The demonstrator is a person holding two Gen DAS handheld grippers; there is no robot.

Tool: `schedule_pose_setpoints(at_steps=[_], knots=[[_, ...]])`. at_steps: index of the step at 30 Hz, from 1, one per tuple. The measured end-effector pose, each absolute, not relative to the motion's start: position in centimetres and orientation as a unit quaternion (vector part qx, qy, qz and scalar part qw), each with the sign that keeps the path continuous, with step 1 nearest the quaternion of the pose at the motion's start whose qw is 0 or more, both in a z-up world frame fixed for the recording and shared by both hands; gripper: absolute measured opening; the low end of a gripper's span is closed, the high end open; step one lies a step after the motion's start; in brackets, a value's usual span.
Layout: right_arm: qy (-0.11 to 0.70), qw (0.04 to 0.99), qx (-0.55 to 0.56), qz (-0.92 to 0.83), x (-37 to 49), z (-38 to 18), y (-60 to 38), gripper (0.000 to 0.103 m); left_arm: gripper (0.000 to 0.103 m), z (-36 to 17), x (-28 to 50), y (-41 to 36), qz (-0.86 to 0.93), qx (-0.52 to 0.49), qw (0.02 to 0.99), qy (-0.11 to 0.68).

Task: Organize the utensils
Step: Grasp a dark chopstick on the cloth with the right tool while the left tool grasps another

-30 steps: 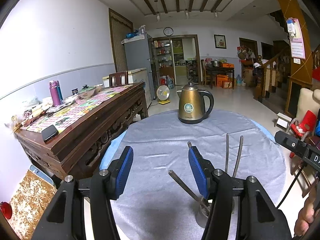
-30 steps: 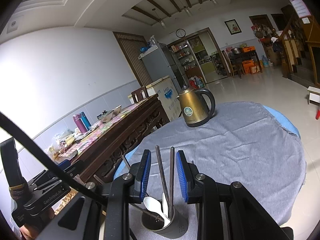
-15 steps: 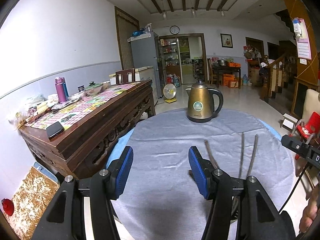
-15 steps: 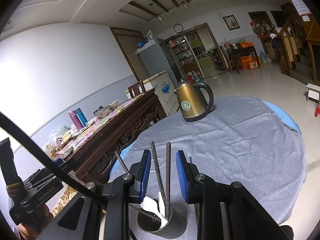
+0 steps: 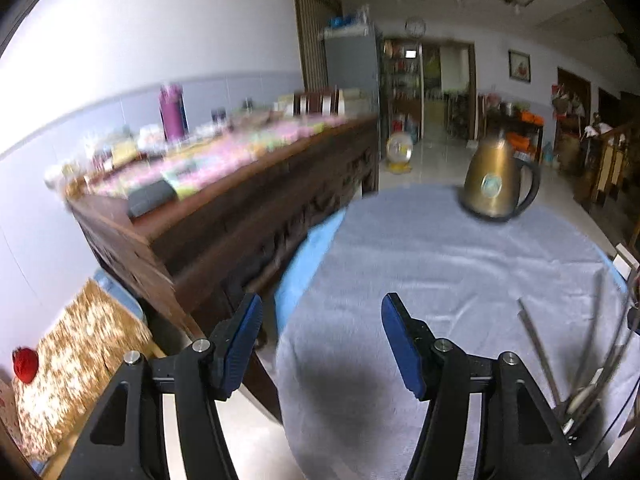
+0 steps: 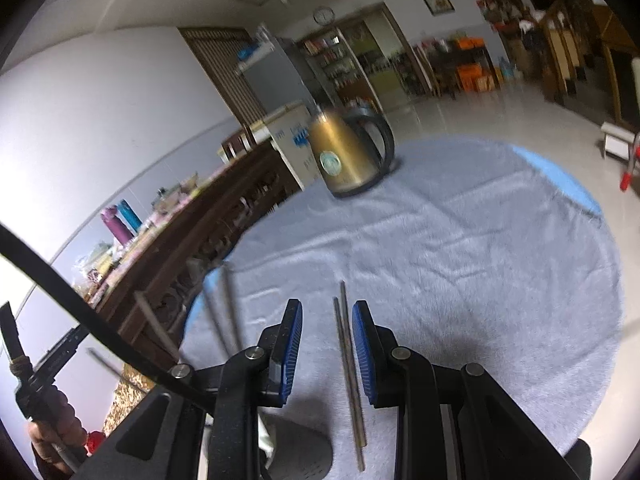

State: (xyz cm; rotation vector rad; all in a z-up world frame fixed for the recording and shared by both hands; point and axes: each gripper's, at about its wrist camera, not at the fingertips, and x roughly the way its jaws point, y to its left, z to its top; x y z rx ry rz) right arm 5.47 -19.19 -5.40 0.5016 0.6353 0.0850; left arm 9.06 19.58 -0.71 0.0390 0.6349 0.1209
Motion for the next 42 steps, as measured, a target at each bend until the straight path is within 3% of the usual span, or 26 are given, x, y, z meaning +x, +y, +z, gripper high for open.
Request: schedule_pose_setpoints(at_steps=[8,18,22,24,42], knots=[[0.453,0.853,0.240,0.102,17.3,-13.3,-19.5,0.028,0.063,-7.2,13.4,17.7,0.038,0.022,0.917,0.397],[0.523,0.819,0.213,0.102,27.1,-16.9,-16.1,0.028,0.063,-8.8,16.5,14.6,0.007,0.050,0.908,0.416],[0.538,0.823,0.172,0.063,28.5,-17.3,-14.8,0.022,0.063,-8.6,17.9,13.0,-0.014,0.058,0.908,0.414],[0.539,0.829,0.141,0.043,28.7,-17.2,-14.2,0.007,0.063,-8.6,18.4,12.0,-0.028,0.065,0.909,0.411],[0.511,0.831,0.216,0.028,22.1,-16.3,-24.3,0.010,0.063,-13.4,25.2,-4.6,-0.274,0.069,0.806,0.519]])
